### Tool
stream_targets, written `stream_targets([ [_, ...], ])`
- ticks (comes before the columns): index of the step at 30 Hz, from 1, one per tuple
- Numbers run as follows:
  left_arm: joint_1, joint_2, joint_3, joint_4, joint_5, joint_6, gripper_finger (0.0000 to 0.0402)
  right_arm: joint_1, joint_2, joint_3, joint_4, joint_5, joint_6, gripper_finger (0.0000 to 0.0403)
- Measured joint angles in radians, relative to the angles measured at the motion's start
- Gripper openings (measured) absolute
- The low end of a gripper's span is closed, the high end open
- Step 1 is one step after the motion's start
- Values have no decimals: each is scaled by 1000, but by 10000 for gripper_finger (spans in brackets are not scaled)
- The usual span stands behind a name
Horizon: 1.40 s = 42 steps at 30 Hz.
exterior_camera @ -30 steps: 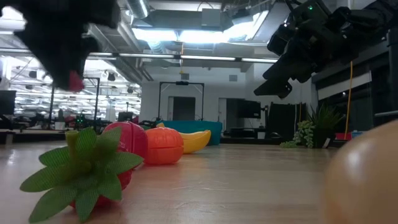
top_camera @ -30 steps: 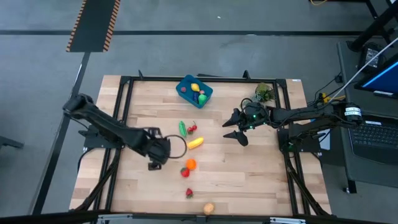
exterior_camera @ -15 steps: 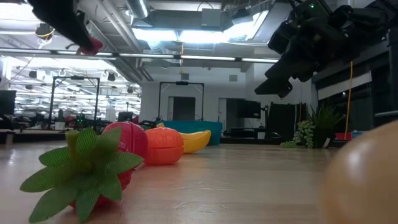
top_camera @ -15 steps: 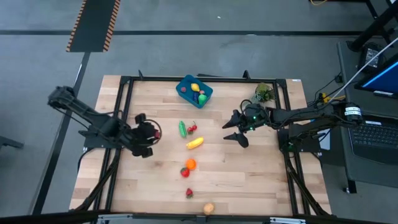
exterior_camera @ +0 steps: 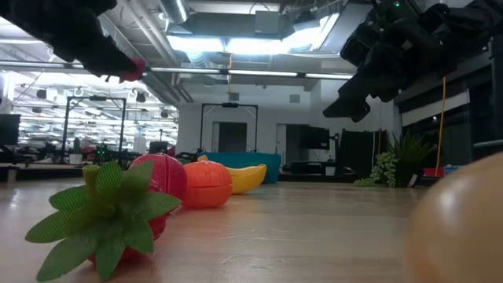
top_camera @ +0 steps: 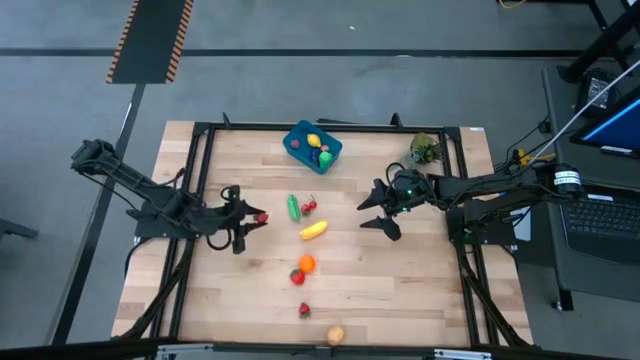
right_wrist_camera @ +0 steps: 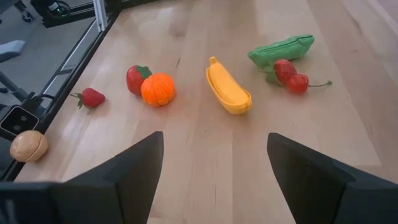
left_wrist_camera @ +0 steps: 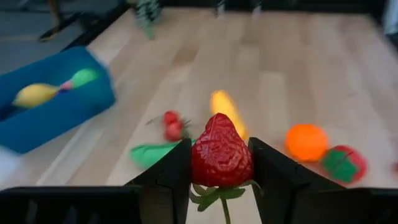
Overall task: Pick and placing Produce into tupperware
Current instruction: Put the red strawberry into the blue bin
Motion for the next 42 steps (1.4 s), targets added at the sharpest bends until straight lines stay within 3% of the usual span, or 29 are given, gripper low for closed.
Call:
stream_targets([
  [6, 67, -4, -98, 255, 135, 113, 126, 0, 0, 0, 9, 1, -28, 288],
  [17, 271, -1, -263, 607, 367, 179, 126, 0, 0, 0, 38, 1, -53, 288],
  [27, 460, 24, -297, 728, 571, 195, 126, 0, 0, 0, 59, 3, -111, 288],
  [36, 638, 202, -269, 855, 594, 193, 126, 0, 0, 0, 116, 3, -157, 288],
  [42, 730, 389, -159, 899, 718, 270, 126, 0, 0, 0, 120, 3, -156, 288],
])
